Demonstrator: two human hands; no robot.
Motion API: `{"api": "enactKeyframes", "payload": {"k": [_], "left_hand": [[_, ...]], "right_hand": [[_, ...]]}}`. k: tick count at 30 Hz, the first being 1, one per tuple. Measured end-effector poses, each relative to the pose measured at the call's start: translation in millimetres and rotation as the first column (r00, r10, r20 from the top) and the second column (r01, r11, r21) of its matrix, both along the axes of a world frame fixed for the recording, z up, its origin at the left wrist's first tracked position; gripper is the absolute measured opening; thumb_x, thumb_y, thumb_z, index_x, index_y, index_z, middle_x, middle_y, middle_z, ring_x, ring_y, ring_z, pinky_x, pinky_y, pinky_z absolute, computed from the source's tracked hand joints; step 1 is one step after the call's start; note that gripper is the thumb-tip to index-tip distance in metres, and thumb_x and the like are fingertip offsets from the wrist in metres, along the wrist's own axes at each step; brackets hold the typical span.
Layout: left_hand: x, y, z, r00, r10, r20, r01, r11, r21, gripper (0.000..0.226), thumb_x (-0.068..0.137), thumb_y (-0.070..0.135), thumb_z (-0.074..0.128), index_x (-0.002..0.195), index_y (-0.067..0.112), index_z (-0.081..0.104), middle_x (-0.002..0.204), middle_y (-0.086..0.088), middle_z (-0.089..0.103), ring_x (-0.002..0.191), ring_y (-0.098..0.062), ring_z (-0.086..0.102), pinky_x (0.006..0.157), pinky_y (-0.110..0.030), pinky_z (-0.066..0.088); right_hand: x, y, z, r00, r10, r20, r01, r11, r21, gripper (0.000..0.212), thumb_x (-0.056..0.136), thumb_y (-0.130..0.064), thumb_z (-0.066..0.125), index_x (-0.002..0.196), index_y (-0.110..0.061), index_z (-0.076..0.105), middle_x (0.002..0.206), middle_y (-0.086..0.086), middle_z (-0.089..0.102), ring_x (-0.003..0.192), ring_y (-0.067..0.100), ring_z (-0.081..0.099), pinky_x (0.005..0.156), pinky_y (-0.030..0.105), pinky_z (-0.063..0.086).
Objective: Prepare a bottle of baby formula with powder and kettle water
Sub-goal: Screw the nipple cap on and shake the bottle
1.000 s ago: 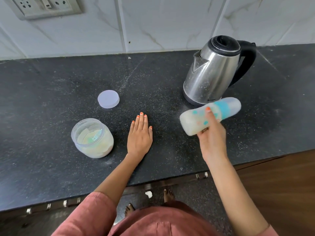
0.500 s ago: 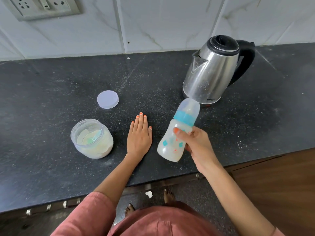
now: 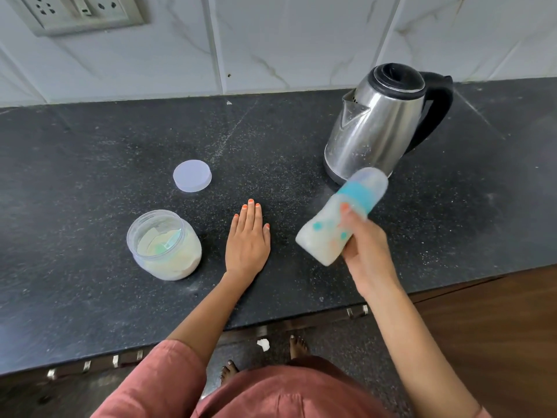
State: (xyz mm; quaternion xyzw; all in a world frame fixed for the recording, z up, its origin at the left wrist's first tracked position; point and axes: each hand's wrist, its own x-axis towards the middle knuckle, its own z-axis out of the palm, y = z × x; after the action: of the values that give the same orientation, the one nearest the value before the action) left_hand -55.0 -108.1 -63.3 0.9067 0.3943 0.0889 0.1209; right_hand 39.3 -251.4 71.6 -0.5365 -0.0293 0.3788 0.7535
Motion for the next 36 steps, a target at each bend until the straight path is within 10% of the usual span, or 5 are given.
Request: {"api": "enactKeyframes", "payload": {"k": [14,20,25,31,36], "left_hand": [[0.2,-0.4,0.6,1.0,-0.004,0.01,0.004,1.0,0.0,0.05,0.101,0.027,0.024,0.145,0.004,0.018,0.154,-0.012,0.015,0.143,-0.024,0.013,0.116,-0.035,0.006],[0.2,0.7,-0.6,1.0,-0.006,-0.015,0.006,1.0,0.0,0.052,0.101,0.027,0.023,0.146,0.005,0.012,0.156,-0.011,0.01,0.144,-0.022,0.008,0.116,-0.033,0.002],[0.4,-0.4,1.5,1.0,-0.004,-0.001,0.004,1.0,-0.003,0.052,0.101,0.028,0.022,0.146,0.006,0.012,0.156,-0.01,0.009,0.144,-0.021,0.007,0.116,-0.033,0.001],[-0.1,0.3,0.5,1.0,-0.004,-0.017,0.004,1.0,-0.006,0.052,0.101,0.028,0.022,0.146,0.006,0.01,0.156,-0.01,0.007,0.144,-0.021,0.006,0.116,-0.033,0.001],[0.0,-0.2,-0.3,1.0,0.001,0.008,-0.001,1.0,0.002,0.051,0.101,0.027,0.023,0.146,0.005,0.015,0.155,-0.011,0.012,0.144,-0.023,0.01,0.116,-0.034,0.004]], "right_hand": [[4.4,8.3,3.7,0.982,-0.165,-0.096,0.176,0.977,0.12,0.013,0.087,-0.019,0.057,0.099,-0.018,0.06,0.092,-0.005,0.069,0.081,0.005,0.068,0.072,0.025,0.057],[-14.2,-0.7,1.3,0.946,0.265,0.184,-0.237,0.958,-0.163,0.013,0.072,-0.012,0.073,0.081,-0.018,0.066,0.073,-0.007,0.071,0.074,0.009,0.065,0.07,0.024,0.054],[4.7,10.1,4.0,0.991,-0.113,-0.074,0.121,0.986,0.113,0.02,0.085,-0.02,0.057,0.105,-0.016,0.059,0.096,-0.004,0.067,0.086,0.006,0.066,0.073,0.024,0.057],[-17.7,-0.7,5.1,0.905,0.352,0.24,-0.307,0.929,-0.205,0.016,0.075,-0.003,0.067,0.081,-0.018,0.065,0.072,-0.008,0.07,0.074,0.007,0.064,0.073,0.025,0.052],[3.1,11.3,7.7,0.992,-0.108,-0.068,0.116,0.987,0.112,0.013,0.085,-0.019,0.057,0.098,-0.02,0.059,0.092,-0.005,0.067,0.086,0.006,0.065,0.078,0.027,0.055]]}}
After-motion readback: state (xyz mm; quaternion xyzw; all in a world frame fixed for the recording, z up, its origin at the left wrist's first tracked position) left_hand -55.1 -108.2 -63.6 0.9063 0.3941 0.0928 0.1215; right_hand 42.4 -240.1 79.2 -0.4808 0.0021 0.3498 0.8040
